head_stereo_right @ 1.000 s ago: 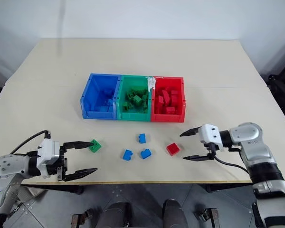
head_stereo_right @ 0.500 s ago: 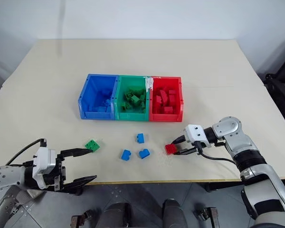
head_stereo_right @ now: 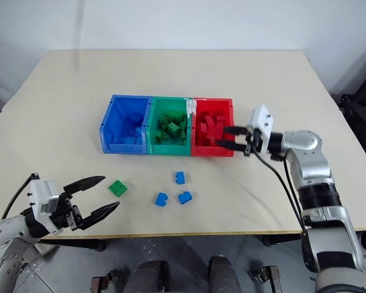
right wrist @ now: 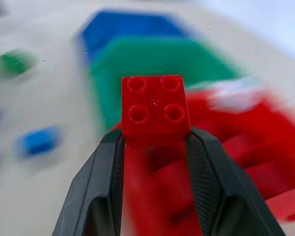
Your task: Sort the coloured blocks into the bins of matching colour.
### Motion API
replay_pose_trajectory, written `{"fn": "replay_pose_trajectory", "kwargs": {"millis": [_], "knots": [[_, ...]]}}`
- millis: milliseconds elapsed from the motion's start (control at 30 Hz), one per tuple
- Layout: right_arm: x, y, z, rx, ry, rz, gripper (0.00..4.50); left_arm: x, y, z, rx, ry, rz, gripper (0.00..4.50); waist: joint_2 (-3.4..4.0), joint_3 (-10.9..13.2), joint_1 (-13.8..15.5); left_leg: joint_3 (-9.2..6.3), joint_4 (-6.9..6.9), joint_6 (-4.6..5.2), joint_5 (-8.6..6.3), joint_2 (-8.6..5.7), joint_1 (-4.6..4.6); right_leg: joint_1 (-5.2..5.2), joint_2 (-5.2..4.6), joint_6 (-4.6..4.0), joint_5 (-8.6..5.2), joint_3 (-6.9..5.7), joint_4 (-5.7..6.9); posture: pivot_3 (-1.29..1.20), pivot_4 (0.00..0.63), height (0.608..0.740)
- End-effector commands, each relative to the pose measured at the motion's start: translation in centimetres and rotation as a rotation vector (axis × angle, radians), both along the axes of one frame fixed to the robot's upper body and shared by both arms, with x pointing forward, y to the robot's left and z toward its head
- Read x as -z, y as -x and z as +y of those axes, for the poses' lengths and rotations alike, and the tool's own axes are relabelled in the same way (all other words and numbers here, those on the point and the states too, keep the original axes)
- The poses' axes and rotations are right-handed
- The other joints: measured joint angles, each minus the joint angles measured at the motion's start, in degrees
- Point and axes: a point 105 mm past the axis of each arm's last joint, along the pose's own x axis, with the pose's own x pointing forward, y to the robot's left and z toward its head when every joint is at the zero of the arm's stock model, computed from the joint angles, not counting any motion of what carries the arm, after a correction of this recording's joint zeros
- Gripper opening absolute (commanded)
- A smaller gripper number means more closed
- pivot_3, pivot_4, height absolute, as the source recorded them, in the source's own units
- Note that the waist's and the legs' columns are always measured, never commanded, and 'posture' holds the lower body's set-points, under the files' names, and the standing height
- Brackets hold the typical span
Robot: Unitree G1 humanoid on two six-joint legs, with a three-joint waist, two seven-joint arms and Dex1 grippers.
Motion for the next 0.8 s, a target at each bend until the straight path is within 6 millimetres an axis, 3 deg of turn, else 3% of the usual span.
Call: {"fn": "replay_pose_trajectory", "kwargs": {"millis": [33,167,233,333,467,633,800], "knots": [[-0.9,-1.8,-0.3,0.1,0.002,-0.014,2.41,-0.7,0.0,0.5,-0.032,0.004,-0.04,4.5,0.0,0.0,-0.02,0.01,0.0,0.0,0.0,-0.01,-0.01,-0.01,0.0,0.0,0.0,0.0,0.02,0.0,0.15,0.74],[-1.2,-2.6,0.2,0.112,0.006,-0.043,3.73,-0.9,0.0,0.9,-0.046,-0.004,-0.045,4.5,0.0,0.0,0.15,0.01,-0.07,0.02,-0.02,-0.03,-0.08,-0.02,-0.01,0.0,0.0,-0.03,0.08,0.0,0.15,0.74],[-1.5,-1.7,0.0,0.067,0.004,-0.064,4.4,-0.8,0.4,1.4,-0.057,0.004,-0.037,4.5,0.0,0.0,0.15,0.01,-0.08,0.05,-0.04,-0.06,-0.13,-0.05,-0.03,0.0,0.0,-0.03,0.06,0.0,0.15,0.74],[-1.7,0.8,-0.9,-0.046,-0.03,-0.073,4.46,-0.8,0.7,2.1,-0.066,0.015,-0.019,4.5,0.0,0.0,0.36,0.0,-0.11,0.1,-0.11,-0.06,-0.19,-0.09,-0.04,0.0,0.0,-0.1,0.03,0.0,0.15,0.74],[1.3,5.3,-3.6,-0.123,0.049,-0.027,4.46,0.0,0.8,2.8,-0.026,-0.065,0.01,4.5,0.0,0.0,0.81,-0.02,-0.09,0.19,-0.29,-0.08,-0.21,-0.03,-0.05,0.0,0.0,-0.21,-0.04,0.0,0.15,0.74],[4.0,8.6,-6.8,-0.092,0.137,0.004,4.46,0.8,0.0,2.3,0.061,-0.132,0.029,4.5,0.0,0.0,0.43,0.2,0.02,0.28,-0.36,-0.12,-0.16,0.05,-0.08,0.04,0.02,-0.23,-0.17,0.0,0.15,0.74],[5.5,10.1,-9.0,-0.035,0.179,0.025,4.46,1.0,-0.9,0.5,0.158,-0.154,0.011,4.5,0.0,0.0,0.24,0.4,0.03,0.27,-0.35,0.0,0.04,0.07,-0.04,0.06,0.03,-0.19,-0.19,0.0,0.15,0.74]]}}
